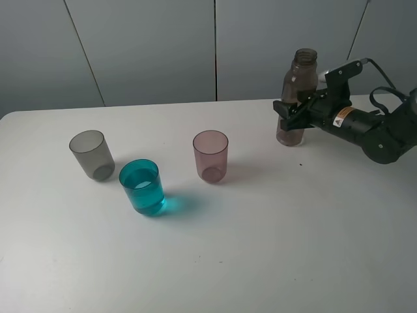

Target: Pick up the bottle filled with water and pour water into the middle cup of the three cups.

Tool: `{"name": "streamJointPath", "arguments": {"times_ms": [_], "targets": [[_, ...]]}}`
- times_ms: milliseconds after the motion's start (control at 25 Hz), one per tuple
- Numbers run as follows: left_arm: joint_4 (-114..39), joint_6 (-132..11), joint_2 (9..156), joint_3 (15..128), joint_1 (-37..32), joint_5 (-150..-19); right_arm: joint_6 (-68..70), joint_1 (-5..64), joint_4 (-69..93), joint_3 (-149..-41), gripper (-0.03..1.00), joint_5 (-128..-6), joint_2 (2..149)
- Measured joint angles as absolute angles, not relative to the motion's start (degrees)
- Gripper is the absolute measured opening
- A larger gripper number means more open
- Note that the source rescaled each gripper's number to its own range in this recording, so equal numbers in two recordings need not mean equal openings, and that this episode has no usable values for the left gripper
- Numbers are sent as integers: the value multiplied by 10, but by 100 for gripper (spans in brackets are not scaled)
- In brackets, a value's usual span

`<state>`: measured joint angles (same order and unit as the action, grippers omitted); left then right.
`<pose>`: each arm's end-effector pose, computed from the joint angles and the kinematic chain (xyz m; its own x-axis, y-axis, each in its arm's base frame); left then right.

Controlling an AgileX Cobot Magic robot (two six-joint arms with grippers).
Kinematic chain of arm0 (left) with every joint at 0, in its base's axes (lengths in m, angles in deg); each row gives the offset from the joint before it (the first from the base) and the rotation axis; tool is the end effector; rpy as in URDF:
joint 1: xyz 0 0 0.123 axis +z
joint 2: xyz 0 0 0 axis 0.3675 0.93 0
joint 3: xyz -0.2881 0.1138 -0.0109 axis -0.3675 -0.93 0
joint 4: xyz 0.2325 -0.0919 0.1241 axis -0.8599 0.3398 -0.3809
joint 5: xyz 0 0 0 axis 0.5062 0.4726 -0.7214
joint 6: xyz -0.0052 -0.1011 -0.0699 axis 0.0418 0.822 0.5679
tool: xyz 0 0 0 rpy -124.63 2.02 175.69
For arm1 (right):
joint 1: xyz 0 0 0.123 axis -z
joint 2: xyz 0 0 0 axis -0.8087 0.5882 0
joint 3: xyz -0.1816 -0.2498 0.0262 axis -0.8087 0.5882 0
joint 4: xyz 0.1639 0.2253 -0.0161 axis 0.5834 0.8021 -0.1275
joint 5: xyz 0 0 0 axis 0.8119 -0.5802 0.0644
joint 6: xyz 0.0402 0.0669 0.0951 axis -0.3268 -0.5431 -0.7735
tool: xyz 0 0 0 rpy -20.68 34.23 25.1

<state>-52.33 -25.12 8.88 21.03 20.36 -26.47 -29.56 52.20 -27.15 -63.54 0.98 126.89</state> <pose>0.0197 0.0015 0.2772 -0.4608 -0.0029 -0.8875 0.0007 1.0000 -0.0036 0.4214 0.0672 0.0684 -0.1928 -0.1479 -0.9700 -0.4885 0.8718 -0.0358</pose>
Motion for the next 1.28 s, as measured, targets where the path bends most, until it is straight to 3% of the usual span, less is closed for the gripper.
{"name": "streamJointPath", "arguments": {"times_ms": [240, 280, 440, 520, 1000, 1280], "targets": [[-523, -251, 89, 210, 204, -265, -306, 522, -278, -635, 3, 9, 1269], [-523, -251, 89, 210, 204, -265, -308, 522, -279, -635, 11, 9, 1269], [-523, -251, 89, 210, 204, -265, -309, 522, -282, -628, 84, 10, 1269], [-523, -251, 89, 210, 204, -265, -306, 522, -282, -616, 96, 10, 1268], [-523, -253, 89, 210, 204, -265, -252, 522, -196, -441, 100, -92, 1098], [-523, -253, 89, 210, 204, -265, -280, 522, -149, -417, 100, -272, 887]]}}
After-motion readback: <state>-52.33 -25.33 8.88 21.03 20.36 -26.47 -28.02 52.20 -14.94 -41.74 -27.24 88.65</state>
